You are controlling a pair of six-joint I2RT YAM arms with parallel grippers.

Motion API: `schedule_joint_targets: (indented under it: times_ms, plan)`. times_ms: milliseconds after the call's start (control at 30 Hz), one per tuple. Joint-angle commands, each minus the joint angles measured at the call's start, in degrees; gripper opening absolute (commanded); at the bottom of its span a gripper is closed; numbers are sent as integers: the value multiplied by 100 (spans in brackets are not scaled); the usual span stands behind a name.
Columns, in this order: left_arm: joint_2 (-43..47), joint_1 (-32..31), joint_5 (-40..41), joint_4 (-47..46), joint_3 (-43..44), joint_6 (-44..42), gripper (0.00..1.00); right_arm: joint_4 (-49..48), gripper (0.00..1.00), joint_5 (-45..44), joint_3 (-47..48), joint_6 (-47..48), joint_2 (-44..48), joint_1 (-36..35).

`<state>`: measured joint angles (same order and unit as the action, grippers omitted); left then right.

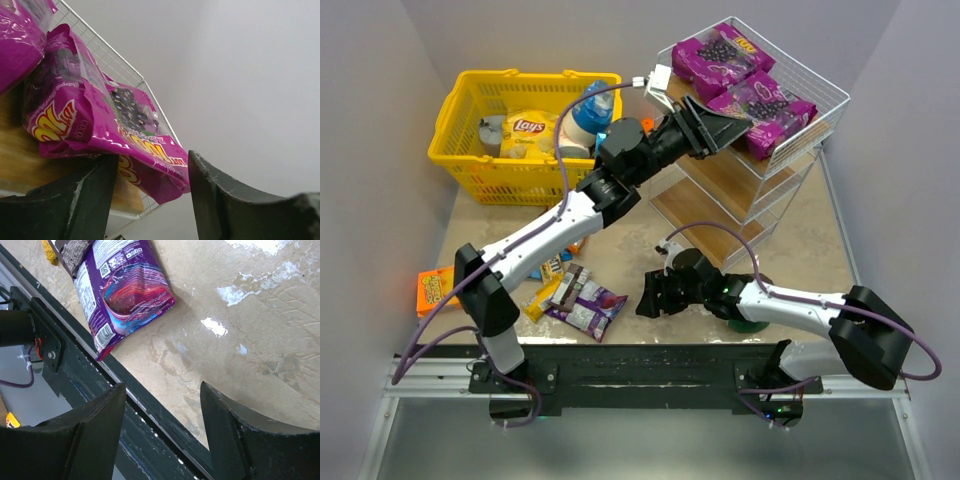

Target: Place and organize the candy bags onto the shelf

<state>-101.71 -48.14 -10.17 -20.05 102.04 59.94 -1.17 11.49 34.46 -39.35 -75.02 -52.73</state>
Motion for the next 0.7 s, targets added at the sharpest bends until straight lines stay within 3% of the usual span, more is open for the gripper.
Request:
schedule_joint_targets:
  times_ms: [0, 167, 300, 400, 533, 667]
  plan:
    - [766, -29, 235, -228, -342, -378, 66, -208, 64, -94, -53, -108, -12, -36]
    - [1109, -11, 341, -96, -782, -641, 79, -235, 64, -103, -71, -143, -38, -27]
    - [1145, -11, 236, 10, -861, -799, 85, -235, 64, -111, -62, -178, -65, -27]
    - [1302, -11, 270, 54, -1080, -817, 78, -243, 64, -129, -71, -204, -65, -27]
    - [1400, -11, 437, 54, -1186, -879, 52, -261, 64, -138, -80, -222, -82, -27]
    - [1268, -11, 394, 19, -1020, -914, 41, -305, 64, -120, -44, -222, -179, -27]
